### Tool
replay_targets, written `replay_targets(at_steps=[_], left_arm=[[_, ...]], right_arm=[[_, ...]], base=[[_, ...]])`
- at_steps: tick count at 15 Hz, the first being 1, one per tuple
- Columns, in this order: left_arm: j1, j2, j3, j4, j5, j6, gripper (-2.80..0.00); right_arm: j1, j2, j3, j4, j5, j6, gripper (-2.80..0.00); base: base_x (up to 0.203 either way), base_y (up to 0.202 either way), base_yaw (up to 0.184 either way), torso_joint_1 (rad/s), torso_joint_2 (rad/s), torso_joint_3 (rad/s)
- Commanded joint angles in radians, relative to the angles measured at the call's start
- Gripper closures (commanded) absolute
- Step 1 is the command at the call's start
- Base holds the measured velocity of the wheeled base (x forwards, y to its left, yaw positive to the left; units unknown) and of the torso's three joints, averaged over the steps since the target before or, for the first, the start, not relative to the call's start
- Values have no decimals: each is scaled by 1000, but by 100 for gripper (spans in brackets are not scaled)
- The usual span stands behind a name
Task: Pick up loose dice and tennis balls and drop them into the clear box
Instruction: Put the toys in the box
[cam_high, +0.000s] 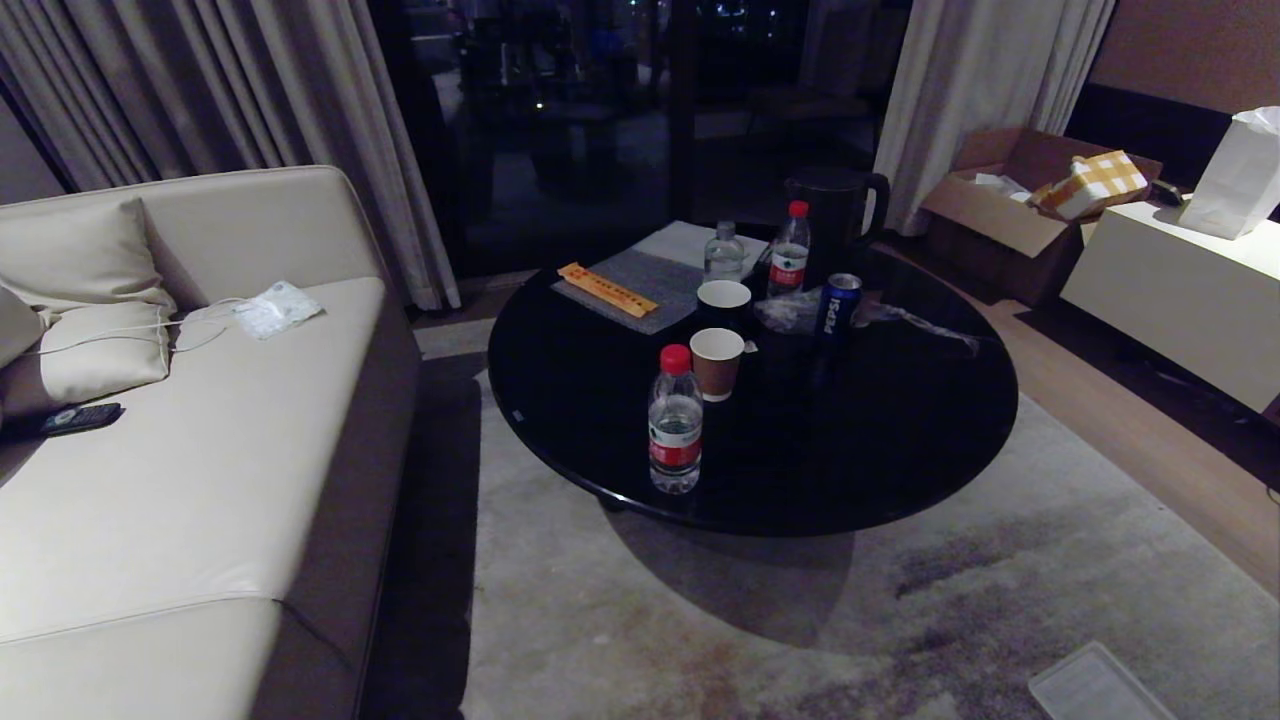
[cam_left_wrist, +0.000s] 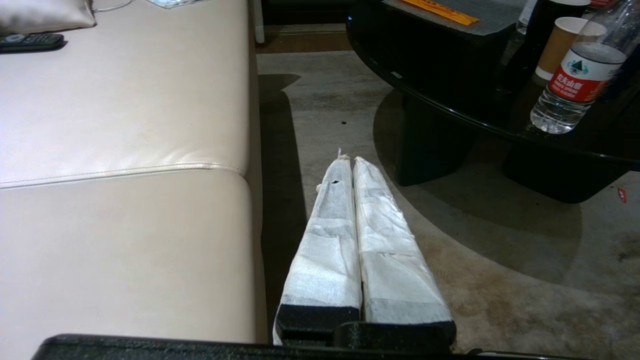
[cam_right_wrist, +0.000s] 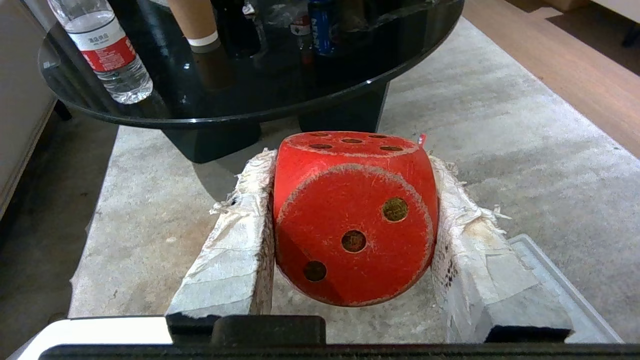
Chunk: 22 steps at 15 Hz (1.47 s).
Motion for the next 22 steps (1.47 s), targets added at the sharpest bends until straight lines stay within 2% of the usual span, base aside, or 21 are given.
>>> replay_targets(at_steps=[1, 7, 14, 22], left_arm=[[0, 0, 2, 0, -1, 2, 0], [0, 0, 2, 0, -1, 2, 0], [0, 0, 2, 0, 0, -2, 0], [0, 0, 2, 0, -1, 1, 0]], right_arm=[[0, 1, 0, 0, 0, 1, 0], [0, 2, -2, 2, 2, -3, 0], [0, 1, -1, 0, 2, -1, 0], [0, 2, -1, 0, 2, 1, 0]], base=[[0, 0, 0, 0, 0, 0], [0, 0, 0, 0, 0, 0], [0, -4, 123, 1, 4, 2], [-14, 0, 0, 1, 0, 0]])
